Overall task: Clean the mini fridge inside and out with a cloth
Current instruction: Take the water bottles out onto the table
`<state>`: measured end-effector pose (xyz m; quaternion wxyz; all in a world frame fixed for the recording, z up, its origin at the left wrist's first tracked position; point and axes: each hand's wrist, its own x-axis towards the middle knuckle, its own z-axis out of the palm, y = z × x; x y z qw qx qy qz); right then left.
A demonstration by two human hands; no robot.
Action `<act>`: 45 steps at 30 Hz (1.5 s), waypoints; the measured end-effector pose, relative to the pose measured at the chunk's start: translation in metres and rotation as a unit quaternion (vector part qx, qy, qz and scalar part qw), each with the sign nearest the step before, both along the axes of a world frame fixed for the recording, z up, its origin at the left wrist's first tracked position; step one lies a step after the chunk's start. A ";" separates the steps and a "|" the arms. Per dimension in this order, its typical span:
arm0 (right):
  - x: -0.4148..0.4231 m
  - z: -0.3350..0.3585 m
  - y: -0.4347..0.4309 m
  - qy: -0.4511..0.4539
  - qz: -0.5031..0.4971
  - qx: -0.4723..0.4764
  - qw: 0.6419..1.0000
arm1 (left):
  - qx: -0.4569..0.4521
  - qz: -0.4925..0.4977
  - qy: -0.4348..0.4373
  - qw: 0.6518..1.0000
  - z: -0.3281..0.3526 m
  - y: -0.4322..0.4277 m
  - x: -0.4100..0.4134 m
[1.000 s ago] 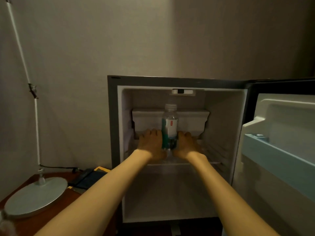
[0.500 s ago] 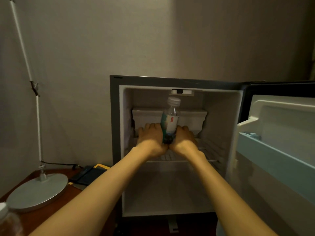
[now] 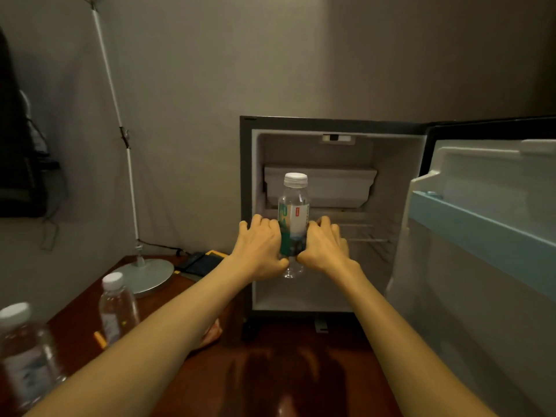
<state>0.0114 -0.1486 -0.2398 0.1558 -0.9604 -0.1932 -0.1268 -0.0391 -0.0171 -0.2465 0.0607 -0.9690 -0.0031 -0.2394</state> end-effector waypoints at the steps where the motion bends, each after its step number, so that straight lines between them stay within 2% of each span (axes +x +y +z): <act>1: -0.009 -0.006 0.003 0.002 0.010 -0.002 1.000 | 0.001 0.005 0.005 1.000 -0.006 0.004 -0.011; 16: -0.117 -0.083 0.110 0.058 0.162 -0.052 0.984 | -0.056 0.163 0.085 0.981 -0.083 0.093 -0.162; 20: -0.138 -0.104 0.142 0.074 0.188 -0.073 0.977 | -0.046 0.200 0.100 0.974 -0.106 0.120 -0.189; 30: -0.171 -0.147 0.209 0.105 0.255 -0.112 0.955 | -0.063 0.265 0.133 0.953 -0.154 0.168 -0.239; 45: -0.179 -0.151 0.260 0.102 0.285 -0.094 0.948 | -0.063 0.297 0.123 0.945 -0.167 0.215 -0.248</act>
